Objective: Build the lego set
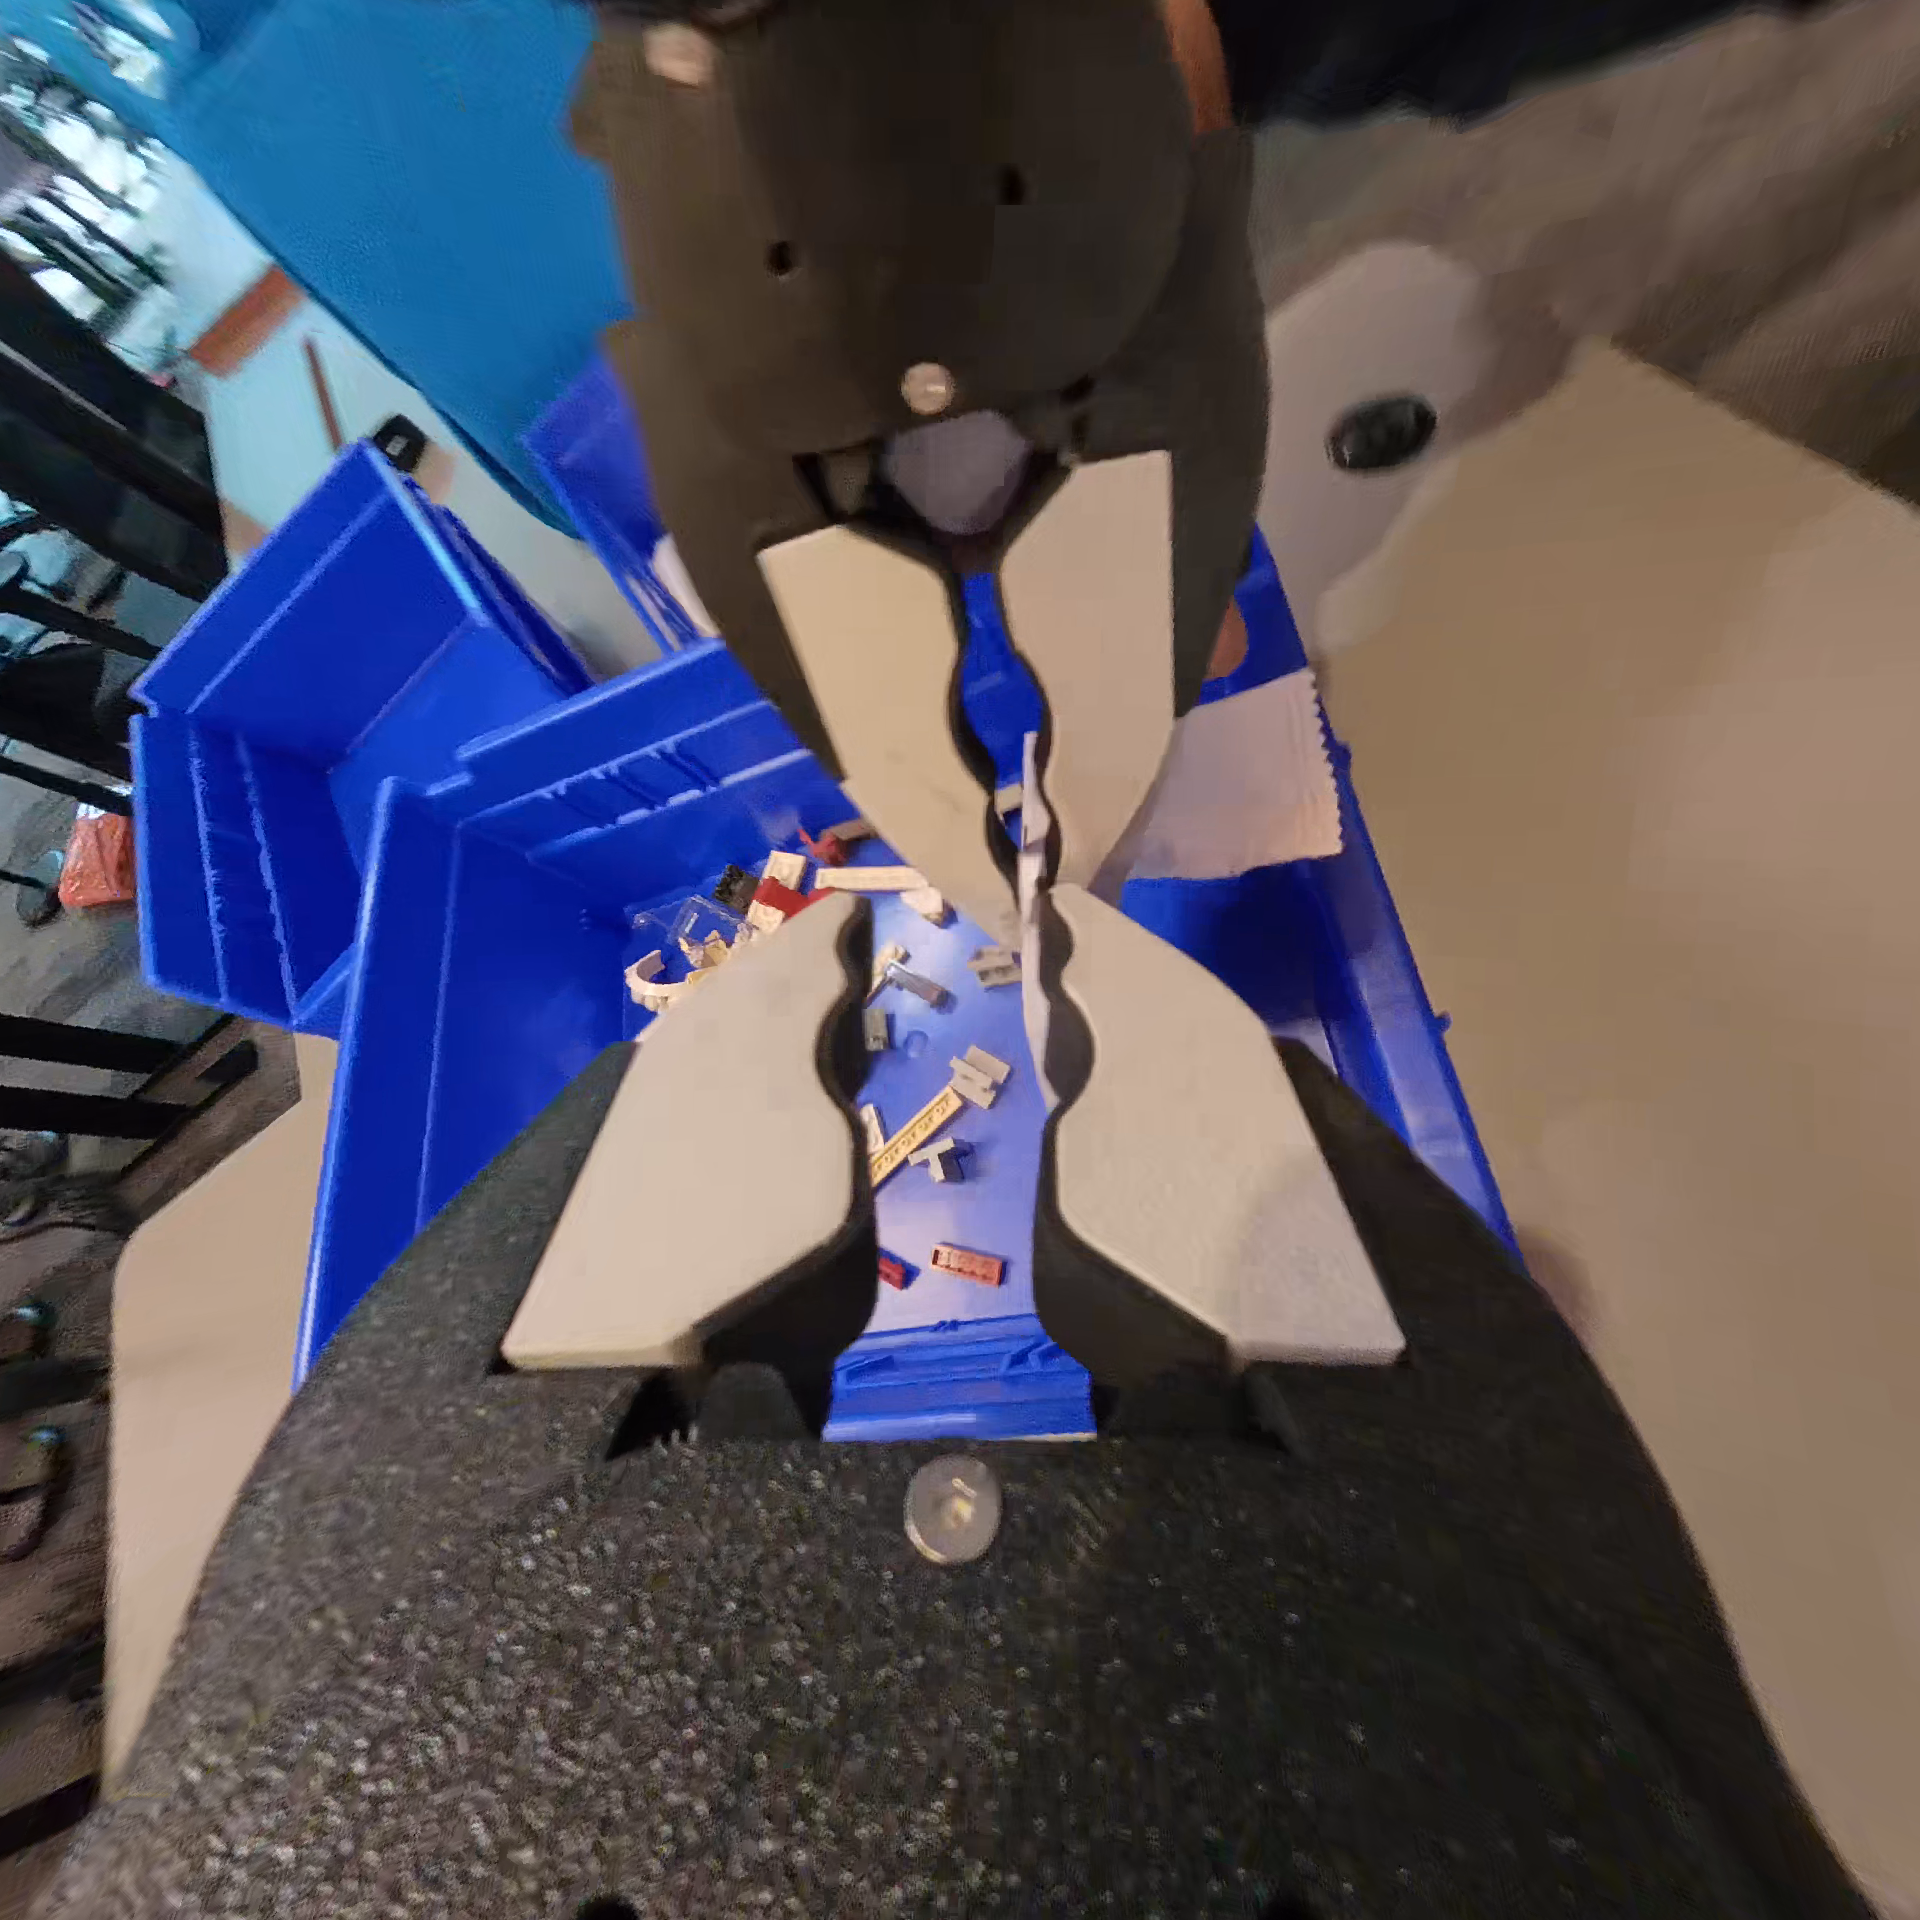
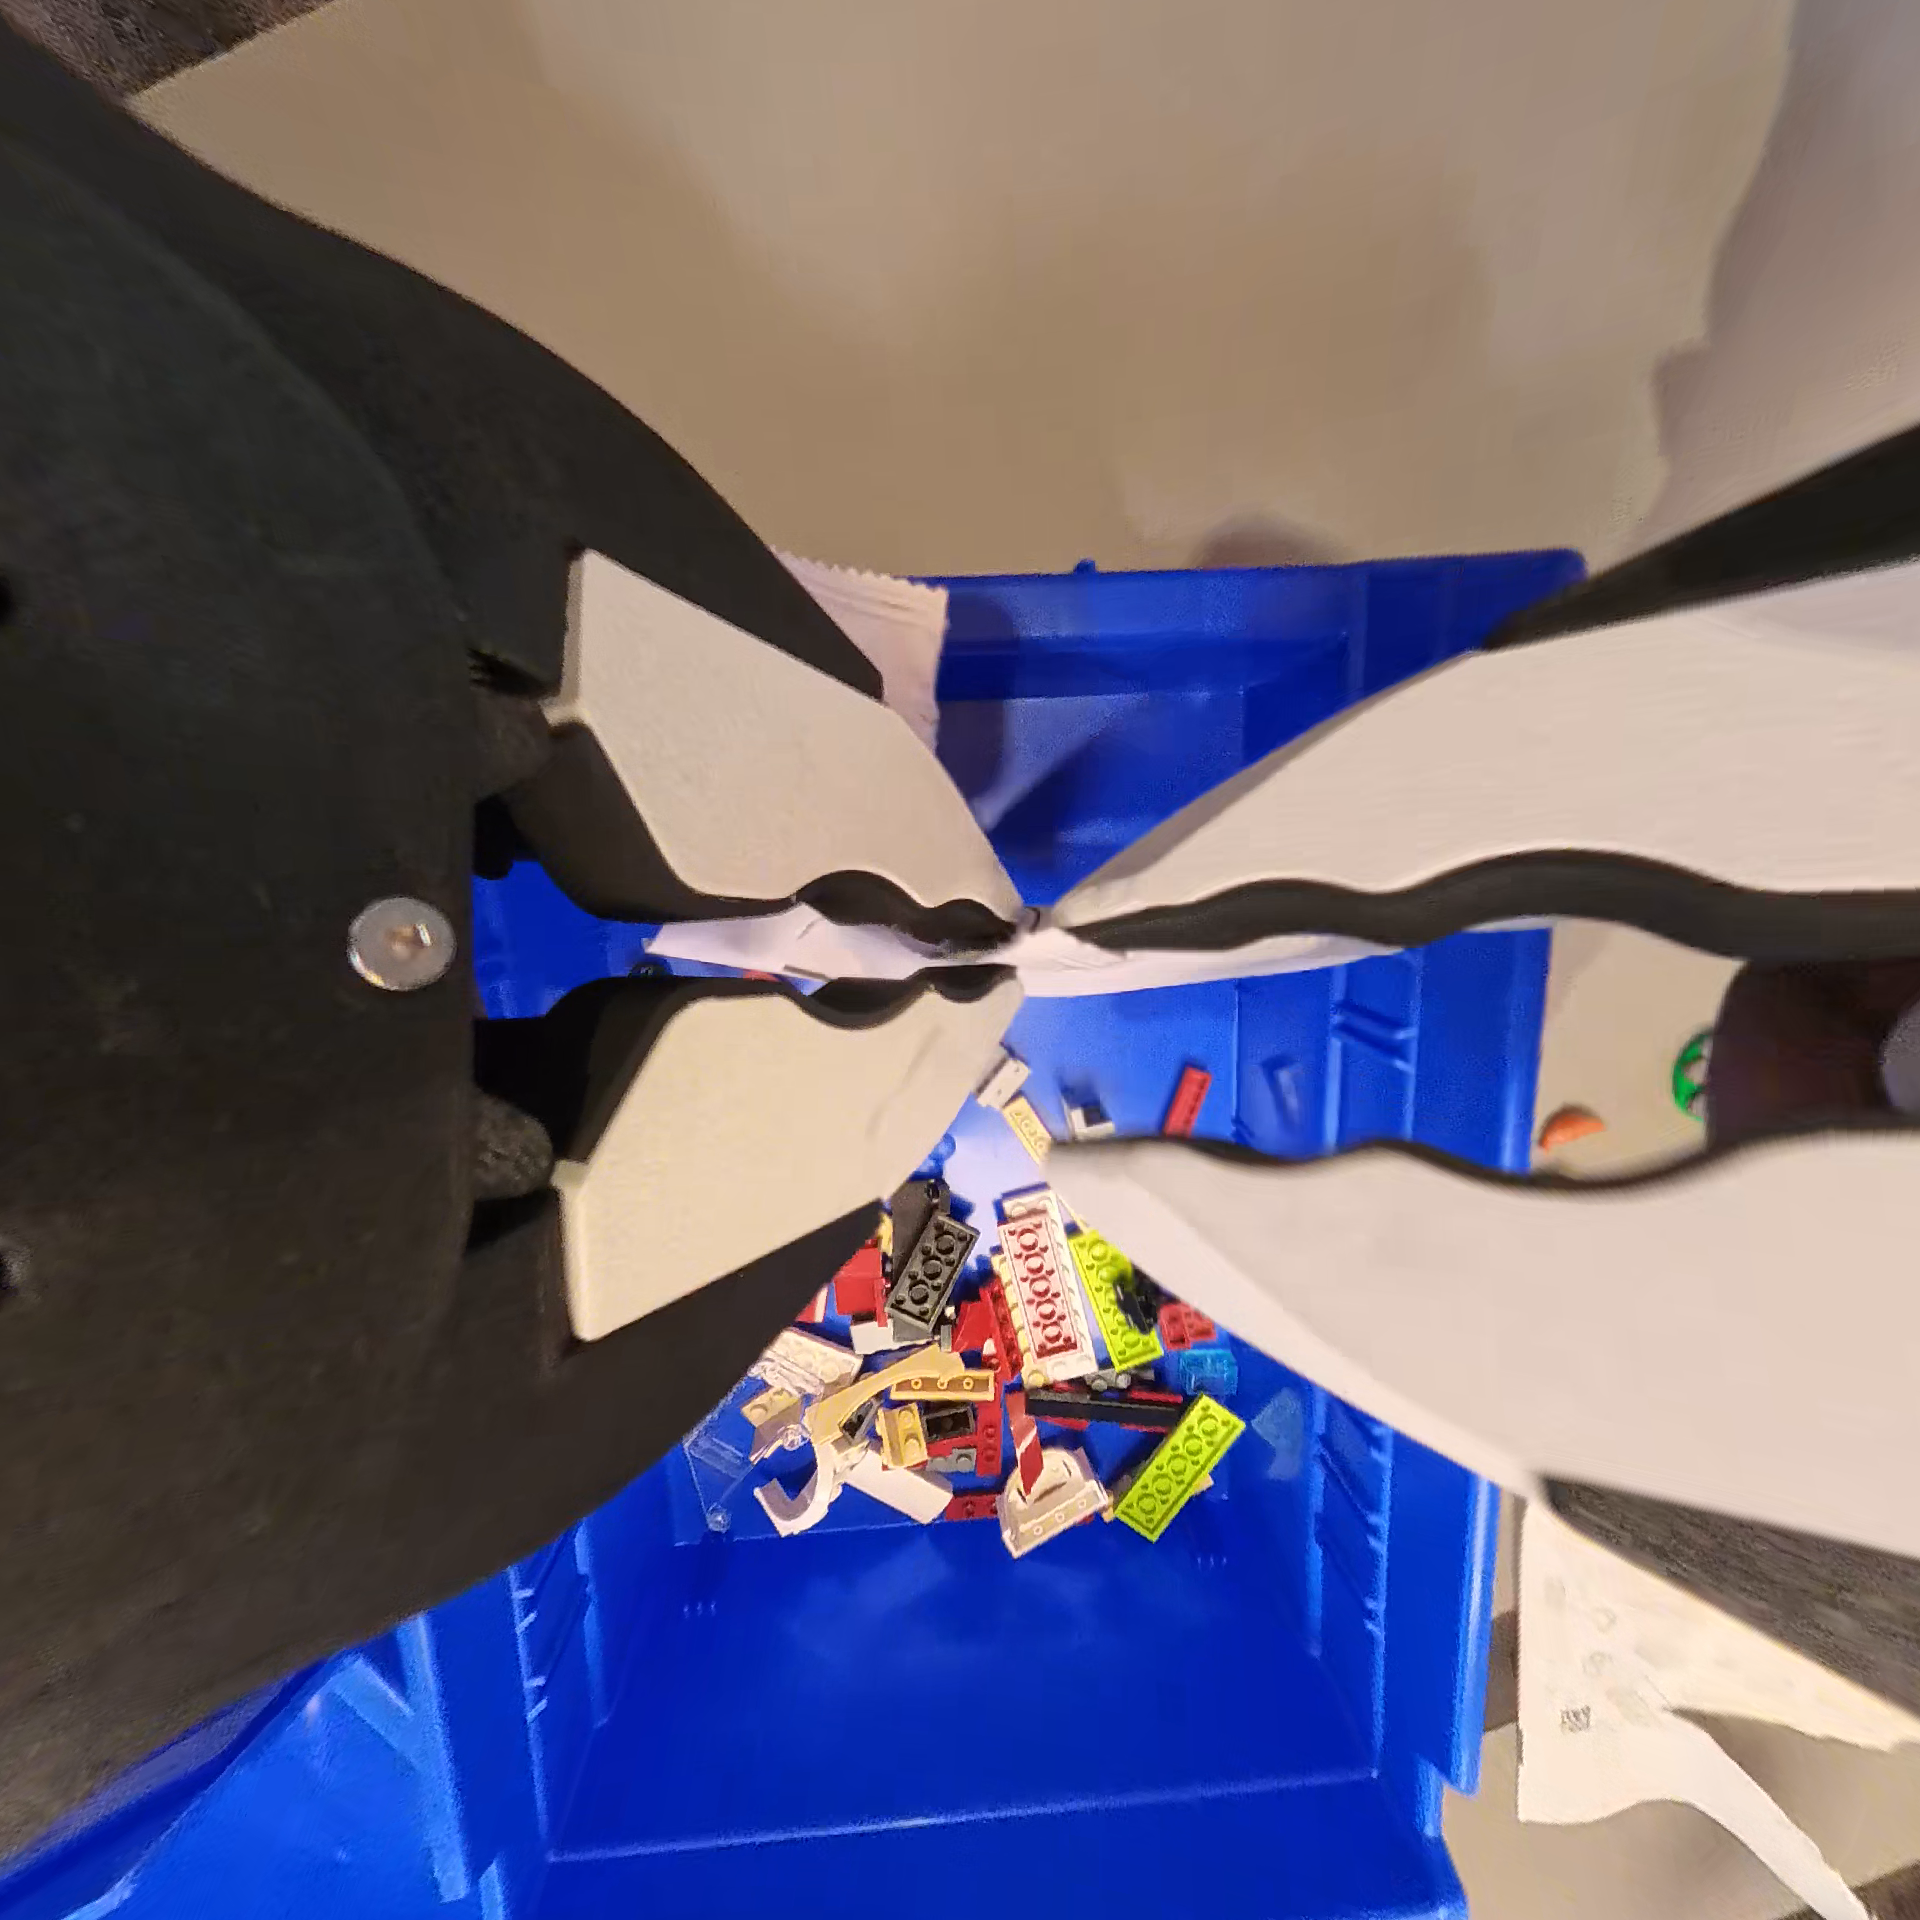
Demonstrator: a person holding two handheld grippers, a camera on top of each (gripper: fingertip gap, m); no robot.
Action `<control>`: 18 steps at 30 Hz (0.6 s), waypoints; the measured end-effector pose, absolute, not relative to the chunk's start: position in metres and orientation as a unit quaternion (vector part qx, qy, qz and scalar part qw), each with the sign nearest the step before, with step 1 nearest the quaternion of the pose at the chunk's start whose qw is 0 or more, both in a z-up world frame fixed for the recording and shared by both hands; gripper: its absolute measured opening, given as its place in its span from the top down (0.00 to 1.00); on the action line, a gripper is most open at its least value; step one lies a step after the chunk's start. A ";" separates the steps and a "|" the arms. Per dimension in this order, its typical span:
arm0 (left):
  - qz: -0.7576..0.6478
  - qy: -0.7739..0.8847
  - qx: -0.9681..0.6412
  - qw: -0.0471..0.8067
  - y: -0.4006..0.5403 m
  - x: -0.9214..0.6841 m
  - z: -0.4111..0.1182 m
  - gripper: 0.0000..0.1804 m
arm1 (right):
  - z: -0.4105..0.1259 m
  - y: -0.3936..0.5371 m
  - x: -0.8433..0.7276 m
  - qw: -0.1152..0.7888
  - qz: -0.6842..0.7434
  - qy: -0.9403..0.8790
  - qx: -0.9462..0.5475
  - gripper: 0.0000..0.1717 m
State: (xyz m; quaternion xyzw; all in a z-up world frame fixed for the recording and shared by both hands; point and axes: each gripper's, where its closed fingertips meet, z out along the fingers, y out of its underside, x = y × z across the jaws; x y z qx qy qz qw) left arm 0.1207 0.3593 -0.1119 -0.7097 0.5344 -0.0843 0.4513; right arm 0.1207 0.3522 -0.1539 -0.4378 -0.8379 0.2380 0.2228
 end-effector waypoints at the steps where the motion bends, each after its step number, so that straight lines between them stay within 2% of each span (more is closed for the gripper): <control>1: -0.103 0.513 -0.711 0.470 0.360 0.117 -0.106 0.79 | -0.152 0.354 0.121 0.227 0.241 -0.835 -0.440 0.98; 6: -0.218 0.416 -0.713 0.521 0.358 0.094 -0.088 0.66 | -0.141 0.361 0.123 0.257 0.270 -0.813 -0.447 0.98; 10: -0.247 0.407 -0.733 0.486 0.354 0.084 -0.108 0.61 | -0.125 0.362 0.121 0.288 0.314 -0.783 -0.453 0.98; 13: -0.232 0.443 -0.747 0.438 0.348 0.088 -0.128 0.66 | -0.116 0.363 0.118 0.309 0.328 -0.767 -0.456 0.98; 18: -0.197 0.480 -0.753 0.405 0.352 0.093 -0.133 0.72 | -0.100 0.361 0.114 0.338 0.351 -0.744 -0.457 0.98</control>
